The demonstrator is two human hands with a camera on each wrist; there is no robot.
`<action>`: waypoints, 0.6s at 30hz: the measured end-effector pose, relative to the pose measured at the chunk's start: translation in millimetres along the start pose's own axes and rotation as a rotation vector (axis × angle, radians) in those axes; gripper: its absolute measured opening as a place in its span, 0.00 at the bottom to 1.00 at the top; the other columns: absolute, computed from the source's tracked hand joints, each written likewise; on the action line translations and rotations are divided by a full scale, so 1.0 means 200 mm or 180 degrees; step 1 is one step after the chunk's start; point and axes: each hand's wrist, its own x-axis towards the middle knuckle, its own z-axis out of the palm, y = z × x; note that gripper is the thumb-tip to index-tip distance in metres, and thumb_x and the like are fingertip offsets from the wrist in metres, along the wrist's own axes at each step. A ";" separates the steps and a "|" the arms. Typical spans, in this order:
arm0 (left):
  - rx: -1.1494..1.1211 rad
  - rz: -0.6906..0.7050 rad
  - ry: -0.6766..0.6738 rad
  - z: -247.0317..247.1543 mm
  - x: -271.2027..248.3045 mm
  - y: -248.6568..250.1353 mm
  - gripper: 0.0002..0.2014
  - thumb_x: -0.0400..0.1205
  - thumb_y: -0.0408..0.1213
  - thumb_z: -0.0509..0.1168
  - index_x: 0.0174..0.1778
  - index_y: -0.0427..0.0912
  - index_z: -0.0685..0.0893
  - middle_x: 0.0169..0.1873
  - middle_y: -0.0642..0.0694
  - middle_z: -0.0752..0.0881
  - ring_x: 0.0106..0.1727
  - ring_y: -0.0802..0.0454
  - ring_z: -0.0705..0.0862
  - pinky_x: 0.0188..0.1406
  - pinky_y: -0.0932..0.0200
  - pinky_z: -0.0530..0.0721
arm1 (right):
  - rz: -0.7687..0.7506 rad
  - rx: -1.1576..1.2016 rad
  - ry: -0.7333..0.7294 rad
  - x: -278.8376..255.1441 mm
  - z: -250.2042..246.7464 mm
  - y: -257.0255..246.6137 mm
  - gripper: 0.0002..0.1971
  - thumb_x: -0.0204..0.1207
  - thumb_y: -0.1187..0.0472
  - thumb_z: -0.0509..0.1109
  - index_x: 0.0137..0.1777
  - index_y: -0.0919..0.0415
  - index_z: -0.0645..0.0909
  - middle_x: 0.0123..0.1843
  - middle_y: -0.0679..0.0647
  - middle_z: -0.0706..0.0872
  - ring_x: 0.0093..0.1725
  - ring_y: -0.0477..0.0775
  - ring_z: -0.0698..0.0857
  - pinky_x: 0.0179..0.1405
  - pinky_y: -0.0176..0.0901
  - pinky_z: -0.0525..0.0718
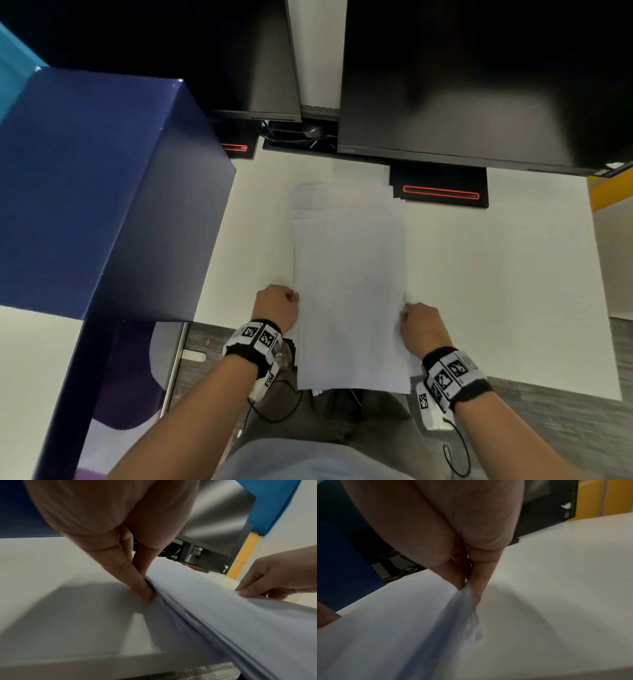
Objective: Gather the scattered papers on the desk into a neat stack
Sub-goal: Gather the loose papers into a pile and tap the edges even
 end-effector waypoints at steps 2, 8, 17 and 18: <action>0.0150 -0.0016 0.0014 -0.02 0.00 0.02 0.18 0.86 0.44 0.59 0.50 0.39 0.92 0.48 0.39 0.92 0.50 0.40 0.89 0.51 0.60 0.83 | 0.0180 0.0045 -0.0107 0.01 -0.04 -0.01 0.14 0.82 0.60 0.59 0.54 0.68 0.84 0.50 0.65 0.88 0.52 0.66 0.87 0.44 0.46 0.79; -0.0267 -0.0202 0.0407 -0.14 0.24 0.18 0.27 0.86 0.55 0.58 0.72 0.38 0.79 0.64 0.39 0.86 0.67 0.41 0.82 0.65 0.56 0.76 | 0.0424 0.1042 0.0347 0.30 -0.27 -0.04 0.27 0.83 0.48 0.59 0.59 0.75 0.80 0.61 0.71 0.83 0.59 0.67 0.83 0.57 0.47 0.77; -0.0152 -0.0357 0.0686 -0.17 0.51 0.38 0.26 0.86 0.49 0.59 0.75 0.35 0.72 0.70 0.34 0.74 0.70 0.36 0.75 0.67 0.46 0.75 | 0.0445 0.1036 0.0671 0.57 -0.35 -0.27 0.25 0.83 0.55 0.61 0.74 0.71 0.70 0.72 0.70 0.69 0.71 0.72 0.71 0.74 0.58 0.71; -0.0296 -0.0443 0.0674 -0.19 0.54 0.37 0.27 0.86 0.49 0.60 0.76 0.35 0.72 0.71 0.35 0.74 0.71 0.36 0.75 0.68 0.48 0.74 | 0.0612 0.1016 0.0744 0.58 -0.37 -0.26 0.25 0.83 0.55 0.61 0.74 0.72 0.70 0.73 0.71 0.69 0.71 0.72 0.71 0.75 0.58 0.70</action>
